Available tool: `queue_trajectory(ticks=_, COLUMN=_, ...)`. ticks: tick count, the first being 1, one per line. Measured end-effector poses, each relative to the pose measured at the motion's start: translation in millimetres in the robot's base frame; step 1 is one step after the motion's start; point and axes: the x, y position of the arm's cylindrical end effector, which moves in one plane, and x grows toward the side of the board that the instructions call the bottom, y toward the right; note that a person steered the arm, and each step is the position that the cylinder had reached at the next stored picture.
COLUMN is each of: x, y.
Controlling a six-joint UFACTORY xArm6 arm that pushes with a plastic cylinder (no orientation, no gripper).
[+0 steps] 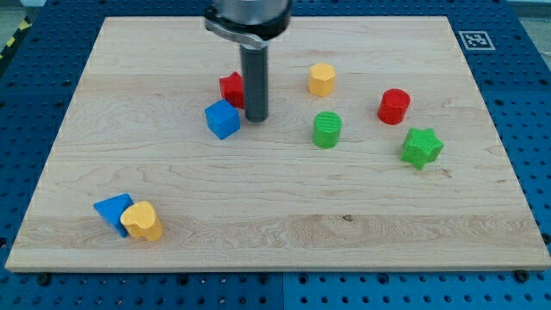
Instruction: Move the blue cube into the blue triangle
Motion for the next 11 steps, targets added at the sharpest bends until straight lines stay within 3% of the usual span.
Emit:
queue_trajectory(ticks=8, x=49, y=-89)
queue_trajectory(ticks=11, x=110, y=-117)
